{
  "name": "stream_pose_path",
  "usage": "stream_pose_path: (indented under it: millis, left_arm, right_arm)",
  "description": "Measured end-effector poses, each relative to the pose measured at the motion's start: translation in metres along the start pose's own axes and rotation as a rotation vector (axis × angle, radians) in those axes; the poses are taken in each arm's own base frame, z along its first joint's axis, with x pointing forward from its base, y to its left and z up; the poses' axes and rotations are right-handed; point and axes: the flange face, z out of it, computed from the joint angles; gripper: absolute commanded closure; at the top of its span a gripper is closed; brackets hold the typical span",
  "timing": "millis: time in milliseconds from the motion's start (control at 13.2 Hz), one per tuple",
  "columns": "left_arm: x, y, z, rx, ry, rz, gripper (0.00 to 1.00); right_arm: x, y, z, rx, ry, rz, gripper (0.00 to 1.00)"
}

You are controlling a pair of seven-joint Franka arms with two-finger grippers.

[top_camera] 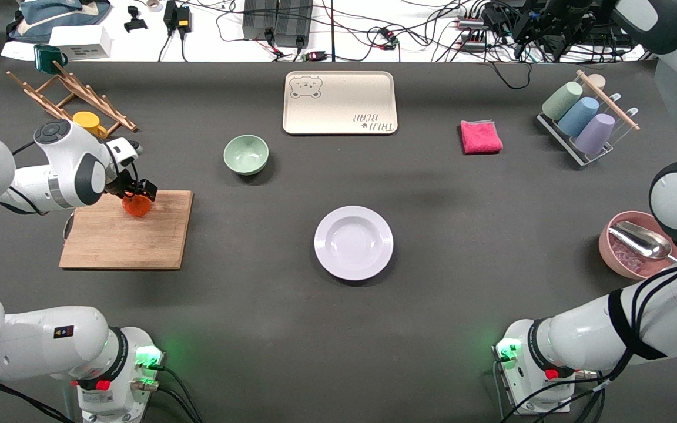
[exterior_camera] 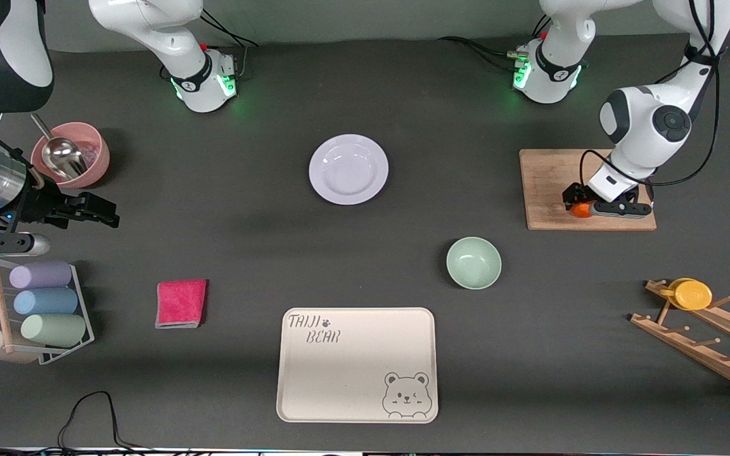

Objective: Place orange and plate with both arms
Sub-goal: 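Close the left gripper on the orange and lift it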

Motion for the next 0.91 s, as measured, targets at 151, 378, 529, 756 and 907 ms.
stream_pose_path:
  millis: [151,378,529,756,907]
  left_arm:
    - [0.000,0.000,0.000,0.000,0.001,0.001,1.00]
    - [0.001,0.000,-0.001,0.001,0.004,0.002,1.00]
    - [0.002,0.001,-0.003,0.001,0.004,0.008,1.00]
    - [0.021,0.023,-0.038,-0.012,-0.053,0.050,1.00]
    - [0.047,0.066,-0.094,-0.016,-0.125,0.053,1.00]
  right_arm:
    - [0.000,0.000,0.001,0.000,-0.001,0.000,0.00]
    - [0.000,0.000,0.002,-0.001,-0.005,0.000,0.00]
    - [0.000,0.000,0.002,-0.001,-0.007,0.000,0.00]
    - [0.002,-0.001,0.007,-0.002,-0.016,-0.001,0.00]
    - [0.009,-0.007,0.026,-0.006,-0.048,-0.009,0.00]
